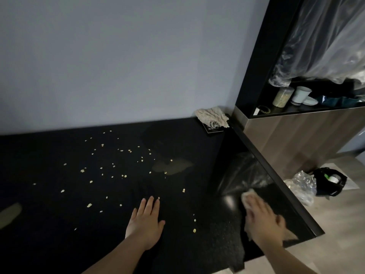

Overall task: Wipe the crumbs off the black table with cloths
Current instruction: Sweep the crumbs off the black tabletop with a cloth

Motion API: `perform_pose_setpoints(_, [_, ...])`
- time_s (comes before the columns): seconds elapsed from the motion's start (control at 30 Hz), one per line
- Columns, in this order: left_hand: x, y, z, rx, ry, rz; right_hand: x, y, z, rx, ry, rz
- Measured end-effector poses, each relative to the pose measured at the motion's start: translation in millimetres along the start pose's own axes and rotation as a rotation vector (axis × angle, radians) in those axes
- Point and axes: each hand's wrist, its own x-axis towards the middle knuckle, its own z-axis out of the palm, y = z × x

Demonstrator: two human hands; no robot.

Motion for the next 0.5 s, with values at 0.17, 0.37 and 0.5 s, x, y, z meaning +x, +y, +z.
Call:
perform_pose_setpoints(0.17, [-1.0, 16.9, 7.1, -0.034, 0.035, -0.090, -12.8, -31.0, 2.8, 0.042, 0.002, 0.196])
perform_pose_setpoints(0.37, [-4.6, 27.7, 15.3, -0.076, 0.112, -0.161, -19.0, -11.1, 2.6, -0.088, -0.136, -0.502])
perform_pose_setpoints(0.5, [-16.9, 33.0, 29.2, -0.048, 0.158, -0.190, 19.4, 58.8, -17.8, -0.067, -0.061, -0.053])
